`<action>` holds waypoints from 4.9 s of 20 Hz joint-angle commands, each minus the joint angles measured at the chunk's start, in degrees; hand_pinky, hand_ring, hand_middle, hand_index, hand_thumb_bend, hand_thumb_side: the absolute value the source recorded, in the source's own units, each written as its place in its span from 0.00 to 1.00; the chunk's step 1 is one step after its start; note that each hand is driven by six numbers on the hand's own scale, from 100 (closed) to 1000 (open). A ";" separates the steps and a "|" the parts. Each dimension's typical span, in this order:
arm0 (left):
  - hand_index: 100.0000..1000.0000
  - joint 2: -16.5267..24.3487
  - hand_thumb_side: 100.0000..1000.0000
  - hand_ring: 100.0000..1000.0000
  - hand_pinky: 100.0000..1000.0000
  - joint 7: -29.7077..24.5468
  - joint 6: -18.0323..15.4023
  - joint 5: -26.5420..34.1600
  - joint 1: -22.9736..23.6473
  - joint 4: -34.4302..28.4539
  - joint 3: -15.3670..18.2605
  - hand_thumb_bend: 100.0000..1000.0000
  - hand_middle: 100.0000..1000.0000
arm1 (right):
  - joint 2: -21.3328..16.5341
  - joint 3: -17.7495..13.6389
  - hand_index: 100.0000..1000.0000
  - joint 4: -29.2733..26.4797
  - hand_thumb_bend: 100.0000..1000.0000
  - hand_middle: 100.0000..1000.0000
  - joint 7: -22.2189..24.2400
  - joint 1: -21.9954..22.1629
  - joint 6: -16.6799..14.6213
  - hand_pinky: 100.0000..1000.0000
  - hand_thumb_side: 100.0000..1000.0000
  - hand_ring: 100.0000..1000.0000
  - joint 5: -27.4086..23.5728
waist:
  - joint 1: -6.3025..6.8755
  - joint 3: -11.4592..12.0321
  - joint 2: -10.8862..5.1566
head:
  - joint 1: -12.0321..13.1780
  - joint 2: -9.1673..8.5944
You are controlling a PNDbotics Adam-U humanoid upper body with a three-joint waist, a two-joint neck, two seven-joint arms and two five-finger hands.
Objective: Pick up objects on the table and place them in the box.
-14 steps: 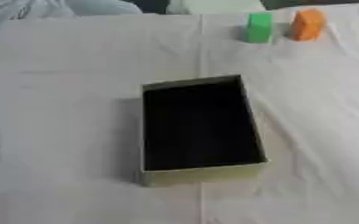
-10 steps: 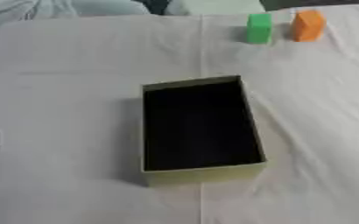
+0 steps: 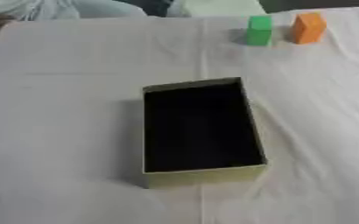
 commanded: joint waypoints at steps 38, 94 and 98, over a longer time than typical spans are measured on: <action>0.89 1.44 0.80 0.73 0.91 -0.66 -0.25 0.75 -0.89 -0.84 -0.36 0.43 0.71 | 9.32 6.70 0.88 28.83 0.32 0.86 35.91 -6.01 -33.27 0.85 0.09 0.92 33.17 | 0.02 0.86 -0.90 | -1.39 -0.13; 0.88 -1.22 0.82 0.71 0.93 -1.46 0.82 0.53 -1.31 -0.84 -1.03 0.41 0.71 | 14.99 1.24 0.94 30.45 0.28 0.90 37.89 -7.76 -23.71 0.84 0.00 0.92 36.52 | -0.30 5.61 3.03 | -9.44 -4.67; 0.88 -1.41 0.83 0.71 0.93 -1.57 0.91 0.46 -1.52 -0.84 -1.11 0.41 0.71 | 15.20 0.89 0.94 30.89 0.25 0.90 37.52 -8.02 -22.60 0.84 0.00 0.92 36.90 | -0.39 5.83 3.59 | -9.97 -5.19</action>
